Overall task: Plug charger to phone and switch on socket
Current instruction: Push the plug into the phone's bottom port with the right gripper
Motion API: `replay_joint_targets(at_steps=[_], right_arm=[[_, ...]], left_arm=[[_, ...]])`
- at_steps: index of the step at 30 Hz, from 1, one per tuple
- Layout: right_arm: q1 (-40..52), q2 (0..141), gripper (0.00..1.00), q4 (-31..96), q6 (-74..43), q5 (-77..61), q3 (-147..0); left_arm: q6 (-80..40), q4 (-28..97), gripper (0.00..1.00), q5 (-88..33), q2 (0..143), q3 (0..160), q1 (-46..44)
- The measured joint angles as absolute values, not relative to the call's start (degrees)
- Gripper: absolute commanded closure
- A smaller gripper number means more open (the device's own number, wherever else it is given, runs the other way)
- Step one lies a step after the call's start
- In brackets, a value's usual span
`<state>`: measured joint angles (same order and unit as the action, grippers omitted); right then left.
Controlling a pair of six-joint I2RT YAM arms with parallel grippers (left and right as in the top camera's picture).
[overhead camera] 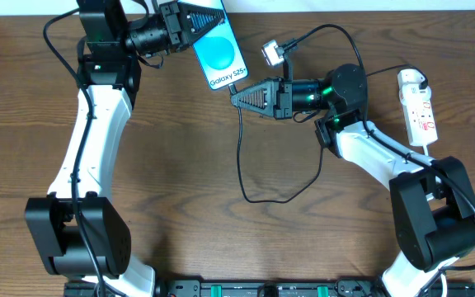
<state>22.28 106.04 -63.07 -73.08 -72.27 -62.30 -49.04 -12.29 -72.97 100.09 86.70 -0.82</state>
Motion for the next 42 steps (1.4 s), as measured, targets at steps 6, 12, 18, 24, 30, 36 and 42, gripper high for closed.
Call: replay_joint_targets(at_steps=[6,12,18,24,30,36,42], right_arm=[[22.31,106.04,0.99,-63.00,-73.03,-71.94,-62.30],[22.31,106.04,0.99,-62.92,-72.97,-71.72,-62.30],[22.31,106.04,0.98,-62.89,-72.82,-71.55,-62.30],[22.35,106.04,0.73,-63.07,-72.14,-69.73,-62.30],[22.28,106.06,0.20,-63.33,-70.76,-67.05,-62.30],[22.28,106.06,0.03,-63.24,-69.80,-66.32,-62.30],[21.12,106.06,0.03,-61.28,-69.54,-65.84,-62.33]], left_arm=[[-48.38,-12.40,0.93,-73.03,100.09,86.70,-0.82],[-47.99,-12.47,0.93,-73.19,100.09,86.70,-0.82],[-47.97,-12.49,0.93,-73.17,100.09,86.70,-0.80],[-47.62,-12.23,0.93,-73.95,100.09,86.65,-0.82],[-46.57,-11.99,0.93,-76.14,100.09,85.76,-0.99],[-45.32,-11.99,0.93,-76.60,100.12,85.73,0.78],[-44.42,-8.43,0.93,-76.58,100.12,85.73,3.64]])
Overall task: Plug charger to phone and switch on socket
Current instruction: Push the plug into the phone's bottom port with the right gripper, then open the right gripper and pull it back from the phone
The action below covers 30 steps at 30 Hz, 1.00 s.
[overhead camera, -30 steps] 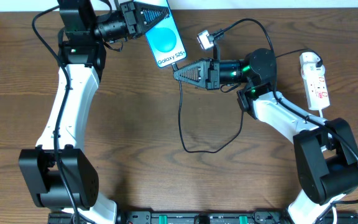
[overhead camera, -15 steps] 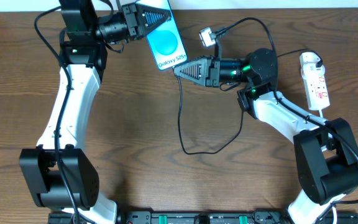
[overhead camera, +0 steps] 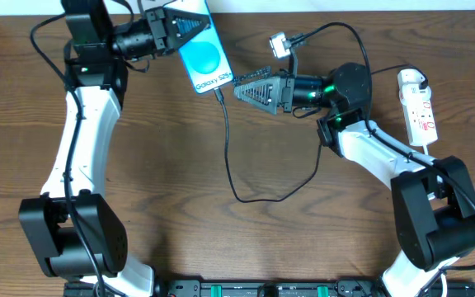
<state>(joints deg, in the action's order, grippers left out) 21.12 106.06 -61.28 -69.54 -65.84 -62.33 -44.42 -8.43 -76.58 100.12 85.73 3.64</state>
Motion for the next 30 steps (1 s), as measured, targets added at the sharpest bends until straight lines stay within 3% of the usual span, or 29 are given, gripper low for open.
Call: replay_joint_targets(at_steps=[11,21,30], right_arm=[[19.40,106.13,0.05,-31.03,-60.49,-58.13,-62.41],[19.40,106.15,0.06,-5.17,-46.33,-47.35,-62.52],[19.40,106.28,0.07,7.81,-40.84,-35.81,-62.87]], left_arm=[[-36.40,8.84,0.93,-71.13,100.12,85.56,6.35],[-24.75,33.08,0.93,-50.63,100.14,85.36,6.20],[-19.42,40.97,0.93,-36.56,100.14,85.30,2.07]])
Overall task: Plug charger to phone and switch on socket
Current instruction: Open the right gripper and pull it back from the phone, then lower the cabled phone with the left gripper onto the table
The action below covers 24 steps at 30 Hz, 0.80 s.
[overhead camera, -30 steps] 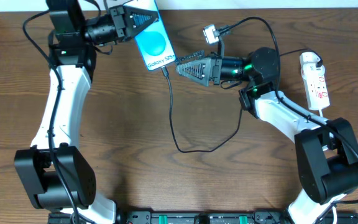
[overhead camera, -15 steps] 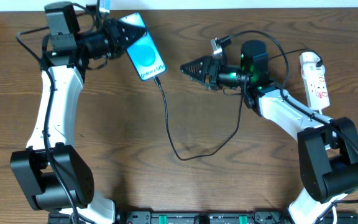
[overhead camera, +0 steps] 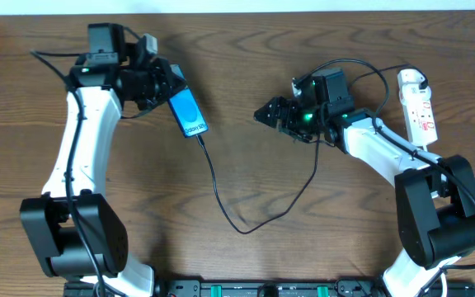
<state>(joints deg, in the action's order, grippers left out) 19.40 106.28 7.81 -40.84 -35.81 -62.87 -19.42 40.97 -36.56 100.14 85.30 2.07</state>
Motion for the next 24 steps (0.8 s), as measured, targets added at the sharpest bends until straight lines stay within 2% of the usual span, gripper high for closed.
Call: replay_joint_targets(at_steps=[11,18,24], right_arm=[[18.28,106.28,0.11,12.56,-39.55,-29.78,-62.87],[15.07,106.28,0.09,14.83,-39.38,-29.32,-62.87],[13.17,106.28,0.05,15.38,-39.35,-29.58,-62.87]], left_arm=[[-19.00,40.60,0.92,-31.16,104.12,85.30,-5.02],[-19.03,36.95,0.93,-33.12,111.02,85.14,-8.16],[-19.05,35.27,0.92,-34.41,111.46,85.12,-10.74]])
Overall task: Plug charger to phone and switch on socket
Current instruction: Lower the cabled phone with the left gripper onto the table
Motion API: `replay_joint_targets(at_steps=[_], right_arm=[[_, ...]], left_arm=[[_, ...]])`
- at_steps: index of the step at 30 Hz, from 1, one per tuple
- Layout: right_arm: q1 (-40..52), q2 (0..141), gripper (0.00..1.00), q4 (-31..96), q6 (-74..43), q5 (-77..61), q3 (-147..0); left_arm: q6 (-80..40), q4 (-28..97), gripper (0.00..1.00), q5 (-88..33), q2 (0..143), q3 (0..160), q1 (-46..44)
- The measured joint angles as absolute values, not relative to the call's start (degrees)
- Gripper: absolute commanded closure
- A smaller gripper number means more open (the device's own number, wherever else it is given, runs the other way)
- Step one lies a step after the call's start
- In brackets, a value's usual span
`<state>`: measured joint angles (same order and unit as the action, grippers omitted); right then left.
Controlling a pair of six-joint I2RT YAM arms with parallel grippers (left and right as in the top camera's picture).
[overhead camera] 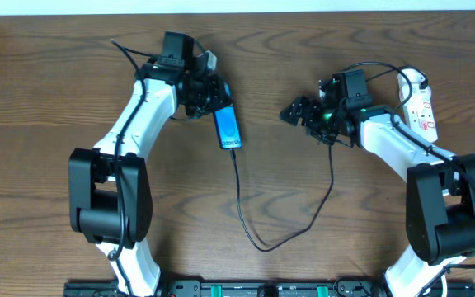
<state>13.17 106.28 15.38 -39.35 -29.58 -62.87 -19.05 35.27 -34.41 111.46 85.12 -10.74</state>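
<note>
The phone, its blue screen facing up, is low over the table at centre left. My left gripper is shut on the phone's upper end. The black charger cable is plugged into the phone's lower end. It loops down toward the front and back up to the right. The white socket strip lies at the far right, and its switch is too small to read. My right gripper hangs between phone and strip. Its fingers are apart and hold nothing.
The cable's loop lies across the middle front of the wooden table. More cable arcs over the right arm to the strip. A dark rail runs along the front edge.
The left gripper has carried the phone rightward and a little toward the front, with the cable still attached. The right gripper has drawn back to the right, toward the socket strip.
First the left gripper held the phone high at the back while the right gripper held the plug at its lower edge. Then the plug sat in the phone. Later the right gripper had let go and the phone was lower. Now the phone is near the centre.
</note>
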Motion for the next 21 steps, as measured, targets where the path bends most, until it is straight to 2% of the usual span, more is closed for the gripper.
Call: replay_joint_targets(at_steps=[11,21], right_arm=[[11.31,104.62,0.01,15.14,-35.44,-28.62,-62.87],[10.35,92.47,0.01,14.00,-33.76,-23.16,-62.87]], left_arm=[[-20.53,34.72,0.92,-35.20,111.46,85.10,-15.90],[-21.21,34.63,0.93,-35.66,111.46,85.10,-17.98]])
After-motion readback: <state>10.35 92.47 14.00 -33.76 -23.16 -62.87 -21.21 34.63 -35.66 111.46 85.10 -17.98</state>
